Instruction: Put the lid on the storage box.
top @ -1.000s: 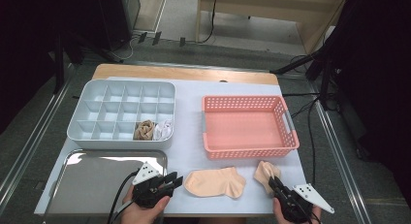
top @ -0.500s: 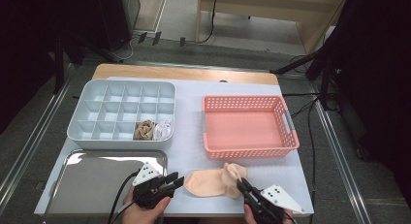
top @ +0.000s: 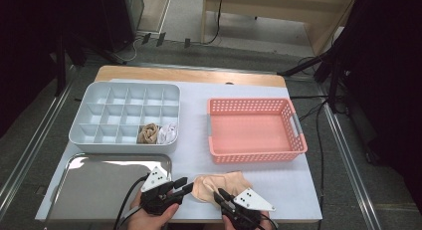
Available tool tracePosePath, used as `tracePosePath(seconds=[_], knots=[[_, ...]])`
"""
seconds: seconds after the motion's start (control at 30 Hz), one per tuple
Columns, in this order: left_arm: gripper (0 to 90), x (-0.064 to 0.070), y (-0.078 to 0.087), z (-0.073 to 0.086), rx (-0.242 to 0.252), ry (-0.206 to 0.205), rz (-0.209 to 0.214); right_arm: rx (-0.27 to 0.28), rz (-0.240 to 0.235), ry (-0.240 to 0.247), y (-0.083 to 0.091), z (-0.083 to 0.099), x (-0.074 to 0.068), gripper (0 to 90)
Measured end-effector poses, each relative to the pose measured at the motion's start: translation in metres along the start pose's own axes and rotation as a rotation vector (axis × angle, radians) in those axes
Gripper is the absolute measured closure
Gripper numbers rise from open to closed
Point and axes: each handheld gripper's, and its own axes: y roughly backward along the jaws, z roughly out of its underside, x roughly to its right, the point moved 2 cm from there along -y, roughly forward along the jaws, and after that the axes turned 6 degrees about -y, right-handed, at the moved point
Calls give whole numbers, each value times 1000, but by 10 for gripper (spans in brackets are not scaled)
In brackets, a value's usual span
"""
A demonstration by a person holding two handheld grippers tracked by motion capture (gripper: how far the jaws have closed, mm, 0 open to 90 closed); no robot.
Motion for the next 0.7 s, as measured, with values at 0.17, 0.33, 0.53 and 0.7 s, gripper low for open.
tracePosePath(seconds=[0.17,0.33,0.53,0.7], knots=[[675,9,-4,-3,-7,-20,27,21,55,-49,12,4,2,617],[664,20,-10,-4,-21,-53,45,37,103,-103,27,11,4,619],[590,30,-22,-5,-81,-100,64,49,152,-131,37,16,8,644],[478,36,-30,-7,-111,-134,49,48,158,-148,43,24,7,660]])
